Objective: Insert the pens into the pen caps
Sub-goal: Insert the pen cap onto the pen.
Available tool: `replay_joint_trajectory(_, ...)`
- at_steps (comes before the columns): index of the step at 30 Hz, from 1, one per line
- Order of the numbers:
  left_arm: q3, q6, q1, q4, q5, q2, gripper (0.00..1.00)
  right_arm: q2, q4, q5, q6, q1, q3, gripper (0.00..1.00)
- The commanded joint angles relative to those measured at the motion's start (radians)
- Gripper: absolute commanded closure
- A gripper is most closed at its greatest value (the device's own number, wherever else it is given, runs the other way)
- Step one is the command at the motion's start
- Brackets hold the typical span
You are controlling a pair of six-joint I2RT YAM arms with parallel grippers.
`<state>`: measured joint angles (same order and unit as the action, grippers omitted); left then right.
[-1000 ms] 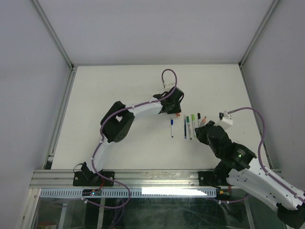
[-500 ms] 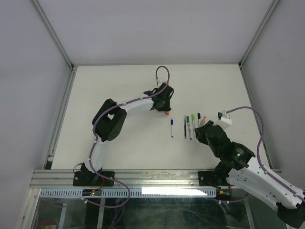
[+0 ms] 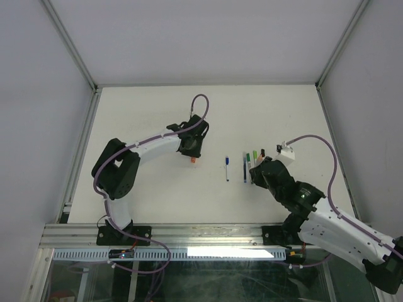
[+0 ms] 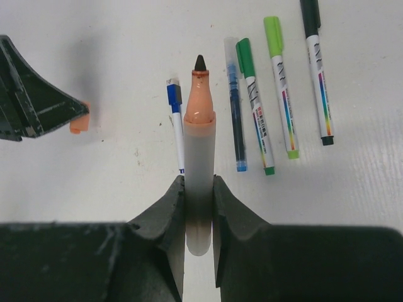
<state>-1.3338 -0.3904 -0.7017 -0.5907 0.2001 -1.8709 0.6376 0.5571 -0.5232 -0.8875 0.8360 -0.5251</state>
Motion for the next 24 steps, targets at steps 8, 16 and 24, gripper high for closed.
replay_joint_trajectory(8, 0.109, 0.01, -0.053, -0.023, -0.014, 0.073, 0.7, 0.05, -0.107, 0.056, 0.024, -0.004, -0.009, 1.0)
replay_joint_trajectory(16, 0.131, -0.006, -0.059, -0.021, -0.024, 0.049, 0.66, 0.044, -0.1, 0.06, 0.022, -0.003, -0.009, 1.0)
replay_joint_trajectory(24, 0.132, -0.007, -0.06, -0.018, -0.036, 0.015, 0.66, 0.042, -0.093, 0.061, 0.023, -0.003, -0.01, 1.0)
